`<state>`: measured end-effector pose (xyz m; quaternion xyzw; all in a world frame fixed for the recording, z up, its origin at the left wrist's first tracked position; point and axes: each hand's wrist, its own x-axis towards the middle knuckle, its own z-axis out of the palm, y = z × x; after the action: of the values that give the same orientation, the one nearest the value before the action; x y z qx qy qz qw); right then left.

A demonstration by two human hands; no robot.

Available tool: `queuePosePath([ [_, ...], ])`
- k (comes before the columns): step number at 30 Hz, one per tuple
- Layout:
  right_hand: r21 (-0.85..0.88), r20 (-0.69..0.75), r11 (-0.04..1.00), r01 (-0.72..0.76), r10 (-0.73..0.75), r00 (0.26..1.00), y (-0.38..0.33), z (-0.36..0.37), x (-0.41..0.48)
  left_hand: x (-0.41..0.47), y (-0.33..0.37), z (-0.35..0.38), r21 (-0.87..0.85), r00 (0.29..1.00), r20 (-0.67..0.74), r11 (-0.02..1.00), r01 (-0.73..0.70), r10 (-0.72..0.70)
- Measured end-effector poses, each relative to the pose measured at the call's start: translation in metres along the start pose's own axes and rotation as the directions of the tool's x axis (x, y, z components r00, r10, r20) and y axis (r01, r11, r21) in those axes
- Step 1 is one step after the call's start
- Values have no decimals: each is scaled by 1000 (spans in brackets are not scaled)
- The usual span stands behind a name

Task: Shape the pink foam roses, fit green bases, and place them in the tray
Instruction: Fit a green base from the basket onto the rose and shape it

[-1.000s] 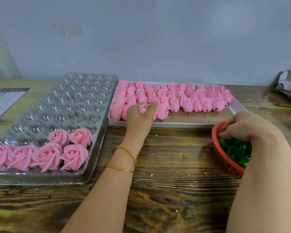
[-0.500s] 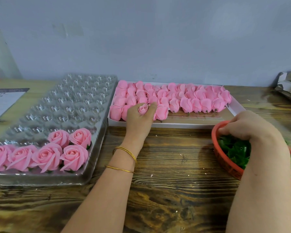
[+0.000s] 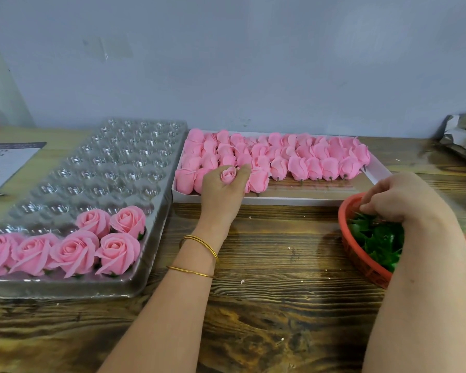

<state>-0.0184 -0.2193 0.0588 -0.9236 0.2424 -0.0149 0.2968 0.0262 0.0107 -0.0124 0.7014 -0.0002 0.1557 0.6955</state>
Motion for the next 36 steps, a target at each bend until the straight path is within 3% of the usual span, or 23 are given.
queuePosePath([
  [7,38,-85,999,36,-33,996,-1,3,7,0,0,0,-8,1000,2,1000,12,-12],
  [11,106,-202,991,78,-55,978,-1,4,8,-1,0,0,-10,1000,11,1000,15,-15],
  [14,177,-302,970,169,-110,947,-2,5,6,-1,1,0,-9,1000,12,1000,13,-13],
  [20,308,-367,849,430,-311,877,-18,11,-2,0,1,0,-4,1000,19,1000,22,-22],
  [29,563,-205,636,528,-511,835,-55,41,-17,1,0,1,18,1000,23,1000,8,-8],
  [36,871,-33,394,294,-550,834,-78,68,-28,3,-3,3,30,997,69,999,32,-34],
])
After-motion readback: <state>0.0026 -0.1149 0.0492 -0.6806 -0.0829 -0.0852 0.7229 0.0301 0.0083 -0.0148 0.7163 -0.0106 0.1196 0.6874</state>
